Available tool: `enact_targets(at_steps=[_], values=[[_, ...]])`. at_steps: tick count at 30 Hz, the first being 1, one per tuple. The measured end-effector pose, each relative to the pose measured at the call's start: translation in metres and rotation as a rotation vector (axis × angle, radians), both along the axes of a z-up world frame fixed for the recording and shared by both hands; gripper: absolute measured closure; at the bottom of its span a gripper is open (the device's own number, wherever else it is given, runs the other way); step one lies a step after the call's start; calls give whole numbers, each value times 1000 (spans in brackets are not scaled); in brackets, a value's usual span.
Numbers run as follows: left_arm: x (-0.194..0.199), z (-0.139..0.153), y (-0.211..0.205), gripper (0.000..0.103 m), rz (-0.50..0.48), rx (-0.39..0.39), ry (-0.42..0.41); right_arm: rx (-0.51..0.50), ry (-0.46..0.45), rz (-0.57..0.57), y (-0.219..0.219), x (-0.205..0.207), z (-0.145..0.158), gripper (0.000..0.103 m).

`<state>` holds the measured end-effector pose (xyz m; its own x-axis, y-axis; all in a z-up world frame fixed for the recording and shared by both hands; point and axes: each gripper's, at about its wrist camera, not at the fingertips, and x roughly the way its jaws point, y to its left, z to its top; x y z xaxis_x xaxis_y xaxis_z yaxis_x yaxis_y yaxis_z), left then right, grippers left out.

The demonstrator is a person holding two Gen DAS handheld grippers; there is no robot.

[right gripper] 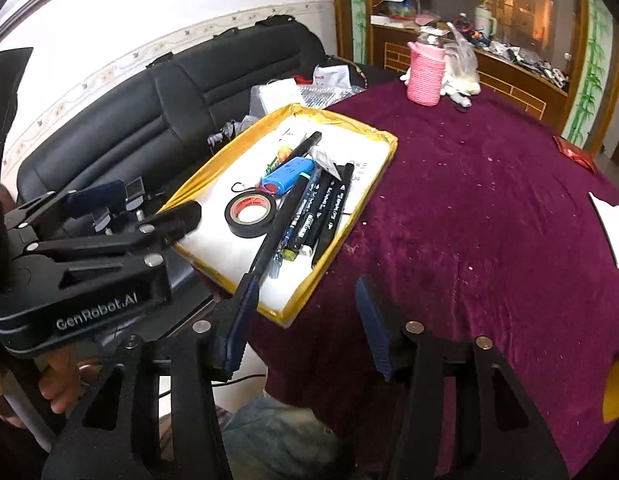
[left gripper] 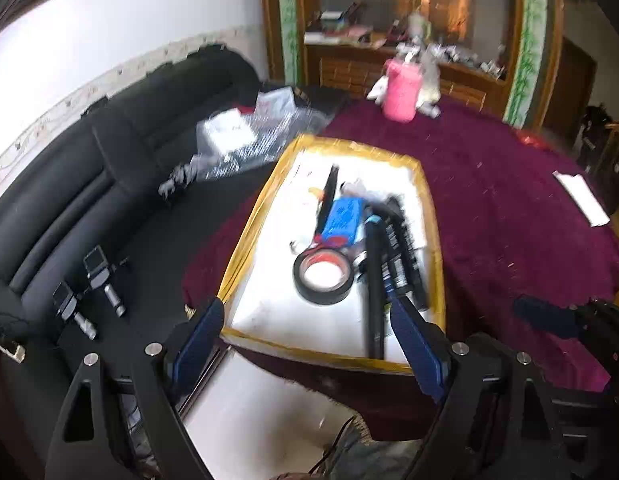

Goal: Organize objects

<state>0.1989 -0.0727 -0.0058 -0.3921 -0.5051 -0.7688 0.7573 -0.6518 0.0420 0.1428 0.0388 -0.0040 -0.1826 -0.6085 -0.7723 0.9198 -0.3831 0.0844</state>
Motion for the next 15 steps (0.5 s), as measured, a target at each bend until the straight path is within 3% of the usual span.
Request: enact_targets(at_steps=[5,15], values=[[-7,-16,-16,18,24,30,-62,44,-30,18,-24,-3,-18,51],[-11,-29,-44,18,25,99,-53,93,-53,27,-55,-11,-35,51]])
